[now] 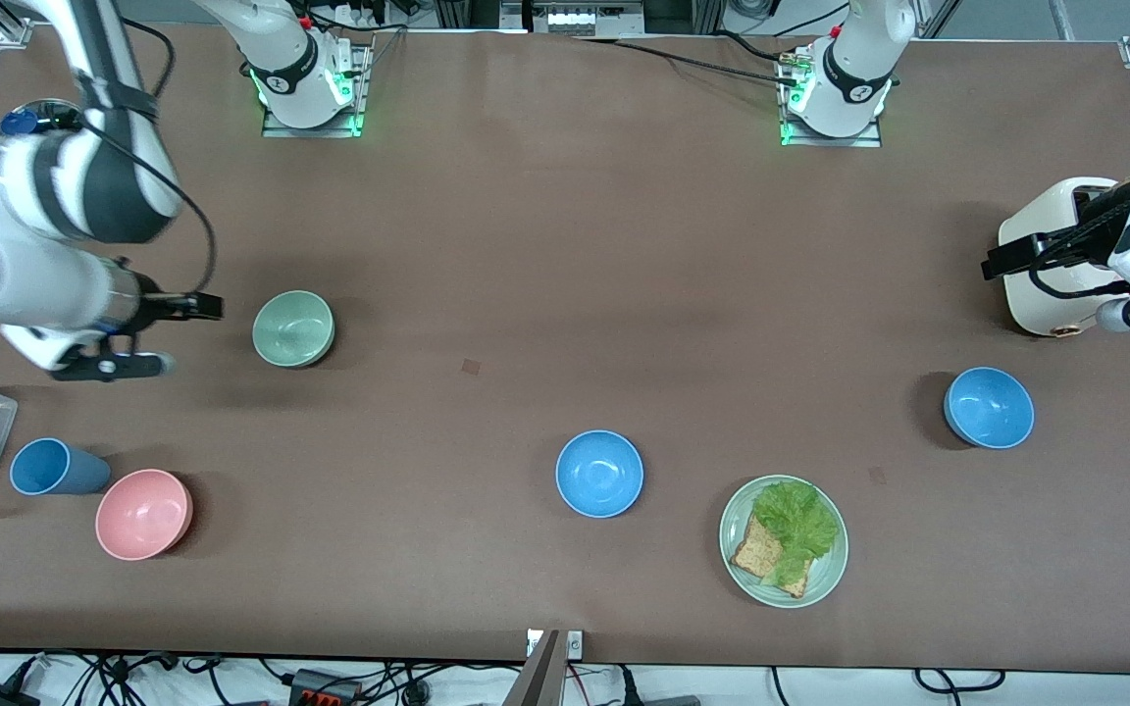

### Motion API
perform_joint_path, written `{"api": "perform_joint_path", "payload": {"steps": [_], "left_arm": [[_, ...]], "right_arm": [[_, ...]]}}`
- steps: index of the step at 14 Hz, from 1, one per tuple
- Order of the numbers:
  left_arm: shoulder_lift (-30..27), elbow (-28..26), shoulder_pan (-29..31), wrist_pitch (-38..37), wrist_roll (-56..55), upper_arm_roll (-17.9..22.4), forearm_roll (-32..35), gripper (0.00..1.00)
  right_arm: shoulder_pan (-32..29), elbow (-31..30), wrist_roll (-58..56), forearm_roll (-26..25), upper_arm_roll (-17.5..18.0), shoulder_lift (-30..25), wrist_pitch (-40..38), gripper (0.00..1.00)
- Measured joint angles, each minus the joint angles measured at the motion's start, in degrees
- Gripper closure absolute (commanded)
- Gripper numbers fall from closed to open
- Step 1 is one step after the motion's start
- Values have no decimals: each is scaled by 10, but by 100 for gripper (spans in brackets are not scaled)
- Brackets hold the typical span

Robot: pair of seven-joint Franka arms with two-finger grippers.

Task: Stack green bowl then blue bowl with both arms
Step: 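Reach the right gripper down to the pale green bowl's rim, then close the right gripper on the green bowl's rim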

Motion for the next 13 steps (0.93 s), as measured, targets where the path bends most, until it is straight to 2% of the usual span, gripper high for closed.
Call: {"api": "perform_joint_path", "payload": {"steps": [5, 10, 12, 13], "left_arm": [[0, 0, -3, 0, 0, -2, 0, 0], [0, 0, -3, 0, 0, -2, 0, 0], [0, 0, -3, 0, 0, -2, 0, 0], [0, 0, -3, 0, 0, -2, 0, 0]], "right_arm": [[-6, -115, 9, 0, -2, 14, 135, 0], [-19, -125, 10, 36, -3, 55, 153, 1], [-21, -125, 10, 38, -3, 66, 156, 9], [-22, -125, 10, 39, -3, 70, 157, 18]]}}
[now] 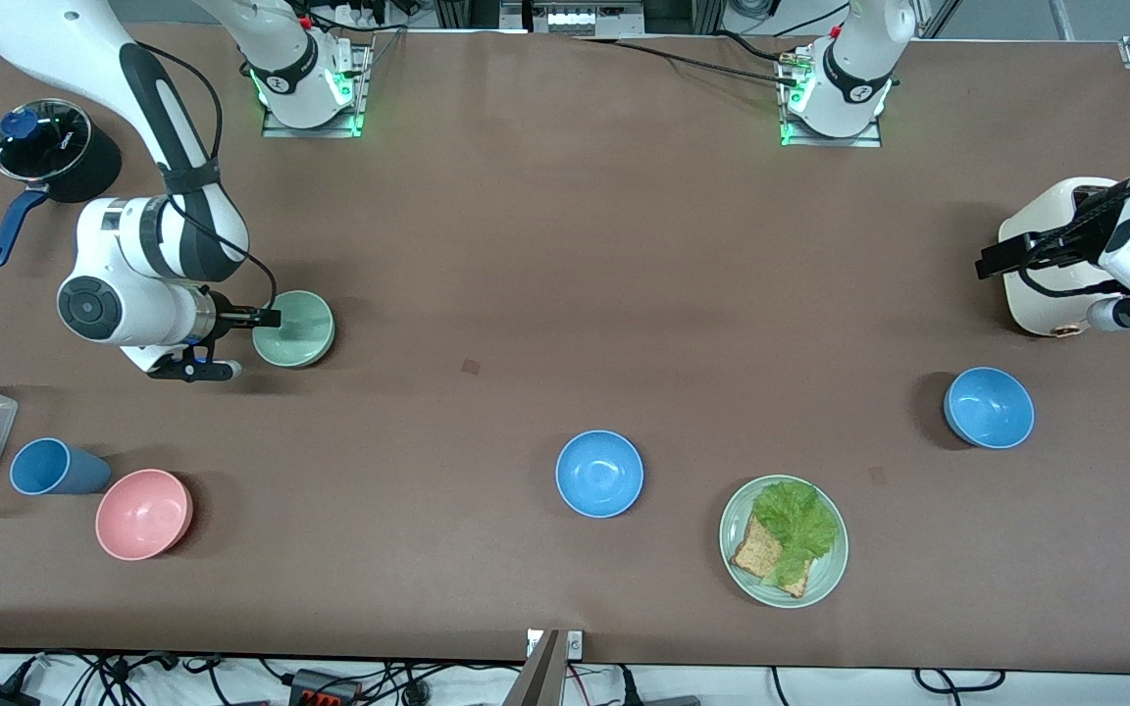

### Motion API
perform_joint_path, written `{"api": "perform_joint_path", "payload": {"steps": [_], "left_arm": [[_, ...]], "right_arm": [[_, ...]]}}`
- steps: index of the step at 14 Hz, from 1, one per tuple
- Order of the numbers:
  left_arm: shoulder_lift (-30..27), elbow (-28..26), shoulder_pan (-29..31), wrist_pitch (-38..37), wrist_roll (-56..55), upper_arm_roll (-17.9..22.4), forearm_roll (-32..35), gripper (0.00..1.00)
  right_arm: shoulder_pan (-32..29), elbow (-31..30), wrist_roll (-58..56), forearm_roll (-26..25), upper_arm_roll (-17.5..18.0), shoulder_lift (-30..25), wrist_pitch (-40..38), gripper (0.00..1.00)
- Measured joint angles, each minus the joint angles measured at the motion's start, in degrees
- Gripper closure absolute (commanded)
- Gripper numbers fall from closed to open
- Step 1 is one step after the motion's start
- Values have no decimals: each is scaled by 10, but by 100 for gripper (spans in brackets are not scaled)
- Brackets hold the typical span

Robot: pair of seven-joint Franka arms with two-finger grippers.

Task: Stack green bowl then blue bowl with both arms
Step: 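Close the right gripper on the green bowl's rim, then slide the green bowl to mid-table while the left gripper reaches the blue bowl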

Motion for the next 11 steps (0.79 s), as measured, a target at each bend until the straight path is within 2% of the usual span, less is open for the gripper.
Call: {"api": "perform_joint_path", "payload": {"steps": [3, 5, 7, 8, 11], "left_arm": [[0, 0, 0, 0, 0, -1, 0, 0], [0, 0, 0, 0, 0, -1, 0, 0], [0, 0, 0, -1, 0, -1, 0, 0], [0, 0, 1, -1, 0, -1, 0, 0], [0, 0, 1, -2, 0, -1, 0, 0]], "right_arm": [[-1, 0, 0, 2, 0, 12, 1, 45], [-2, 0, 0, 2, 0, 18, 2, 66], [-2, 0, 0, 2, 0, 21, 3, 92], [-2, 0, 0, 2, 0, 21, 3, 100], [-1, 11, -4, 19, 2, 16, -4, 100]]}}
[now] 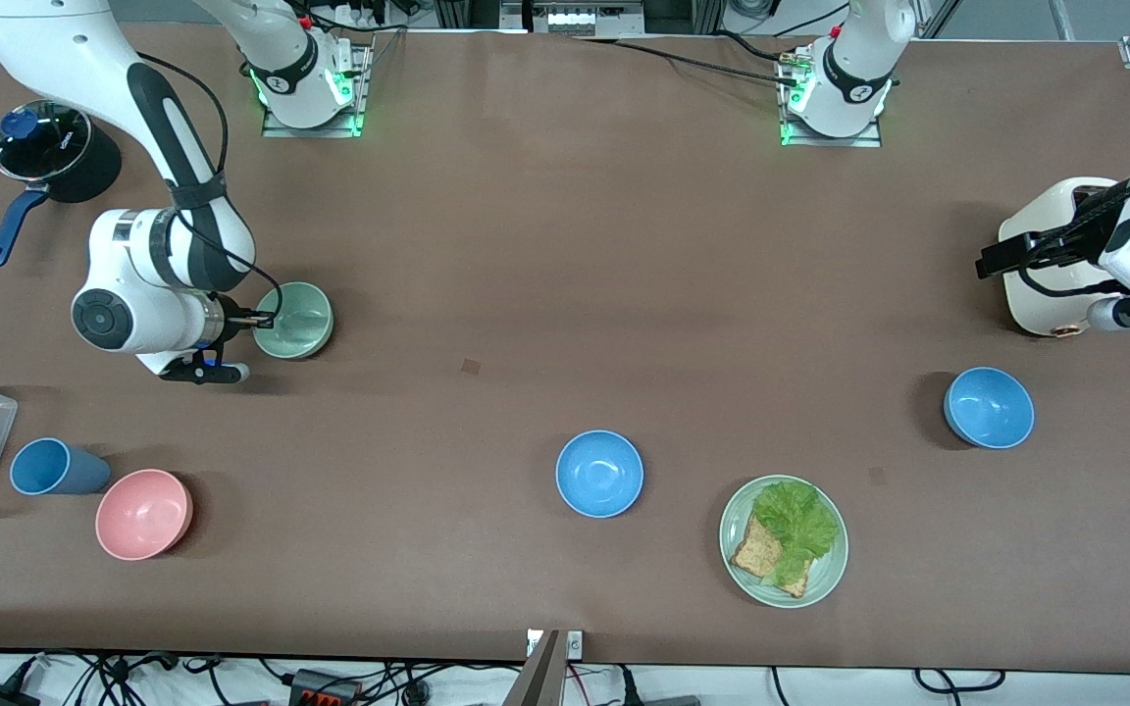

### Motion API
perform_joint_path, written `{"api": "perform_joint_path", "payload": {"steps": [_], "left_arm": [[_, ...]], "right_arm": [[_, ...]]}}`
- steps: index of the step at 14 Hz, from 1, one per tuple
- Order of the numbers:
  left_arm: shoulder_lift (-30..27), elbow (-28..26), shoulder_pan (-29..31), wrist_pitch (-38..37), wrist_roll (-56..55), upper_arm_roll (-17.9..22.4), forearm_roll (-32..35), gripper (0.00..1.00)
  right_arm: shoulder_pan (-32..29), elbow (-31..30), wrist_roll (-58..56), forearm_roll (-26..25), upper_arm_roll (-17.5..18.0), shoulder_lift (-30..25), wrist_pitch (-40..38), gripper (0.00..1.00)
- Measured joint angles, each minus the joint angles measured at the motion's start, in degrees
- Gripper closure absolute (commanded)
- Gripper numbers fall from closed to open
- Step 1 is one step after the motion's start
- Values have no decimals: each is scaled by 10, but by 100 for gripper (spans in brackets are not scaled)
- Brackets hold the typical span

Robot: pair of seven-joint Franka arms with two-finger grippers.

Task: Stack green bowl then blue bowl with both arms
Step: 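Slide the green bowl to mid-table while the left gripper reaches the blue bowl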

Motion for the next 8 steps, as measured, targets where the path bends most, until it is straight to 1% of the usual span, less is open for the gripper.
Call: {"api": "perform_joint_path", "payload": {"steps": [2, 3, 4, 6, 8], "left_arm": [[0, 0, 0, -4, 0, 0, 0, 0], [0, 0, 0, -5, 0, 0, 0, 0], [0, 0, 0, -7, 0, 0, 0, 0], [0, 0, 1, -11, 0, 0, 0, 0], [0, 0, 1, -14, 0, 0, 0, 0]], "right_arm": [[5, 20, 0, 1, 8, -1, -5, 100], [10, 38, 0, 3, 20, -1, -20, 100], [17, 61, 1, 16, 35, -1, -39, 100], [39, 102, 3, 66, 67, -2, -60, 100], [81, 133, 20, 92, 83, 0, -66, 100]]}}
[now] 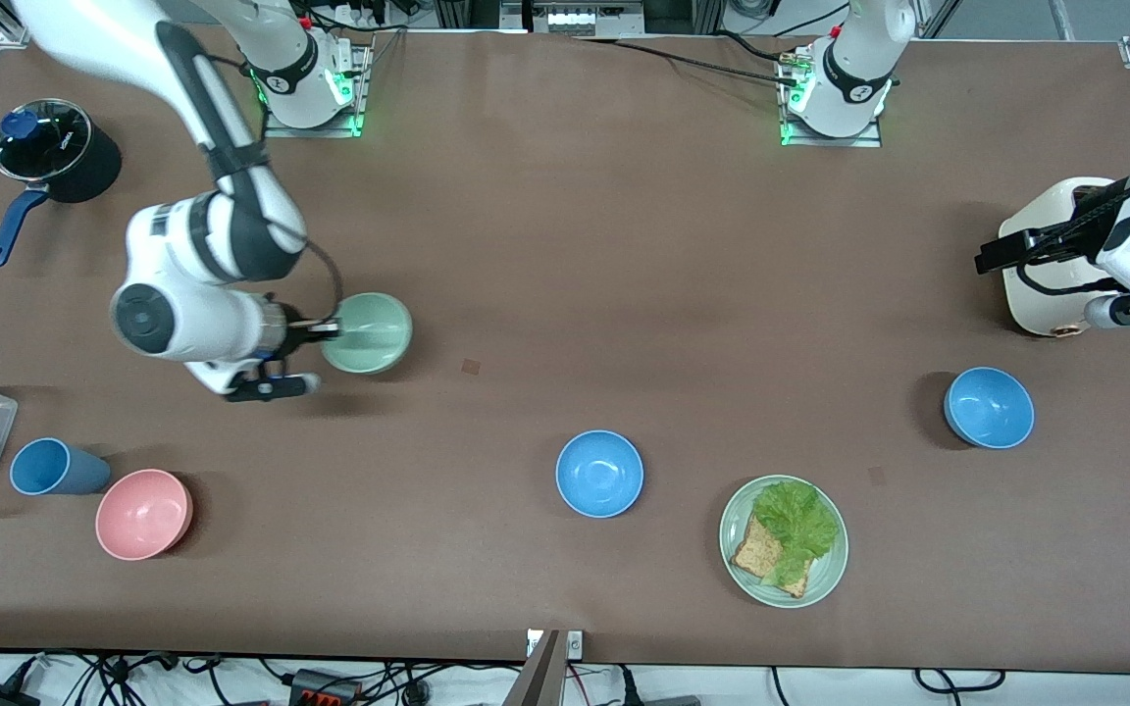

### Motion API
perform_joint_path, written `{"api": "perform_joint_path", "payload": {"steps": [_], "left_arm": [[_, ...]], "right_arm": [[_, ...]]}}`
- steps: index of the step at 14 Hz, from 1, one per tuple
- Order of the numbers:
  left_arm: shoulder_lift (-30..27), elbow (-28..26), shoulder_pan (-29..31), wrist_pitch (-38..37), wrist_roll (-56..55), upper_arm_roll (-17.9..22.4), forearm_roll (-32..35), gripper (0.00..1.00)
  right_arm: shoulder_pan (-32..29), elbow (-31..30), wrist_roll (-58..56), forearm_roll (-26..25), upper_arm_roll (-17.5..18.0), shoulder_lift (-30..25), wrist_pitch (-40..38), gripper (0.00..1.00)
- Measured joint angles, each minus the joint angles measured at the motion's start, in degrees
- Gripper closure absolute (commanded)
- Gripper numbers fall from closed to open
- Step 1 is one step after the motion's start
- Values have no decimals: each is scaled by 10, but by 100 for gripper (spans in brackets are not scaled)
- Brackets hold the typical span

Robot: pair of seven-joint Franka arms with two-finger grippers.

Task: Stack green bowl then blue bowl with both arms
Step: 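Slide the green bowl to mid-table while the left gripper reaches the blue bowl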

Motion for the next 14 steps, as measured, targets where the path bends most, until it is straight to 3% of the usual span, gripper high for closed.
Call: {"api": "perform_joint_path", "payload": {"steps": [7, 12, 14], "left_arm": [[8, -3, 6, 0, 0, 6, 2, 0], [52, -12, 60, 7, 2, 11, 32, 0], [63, -34, 68, 58, 2, 11, 78, 0]], "right_arm": [[207, 100, 225, 2, 6, 84, -1, 100], [255, 121, 267, 13, 5, 130, 3, 100], [266, 122, 267, 29, 5, 131, 8, 100]]}}
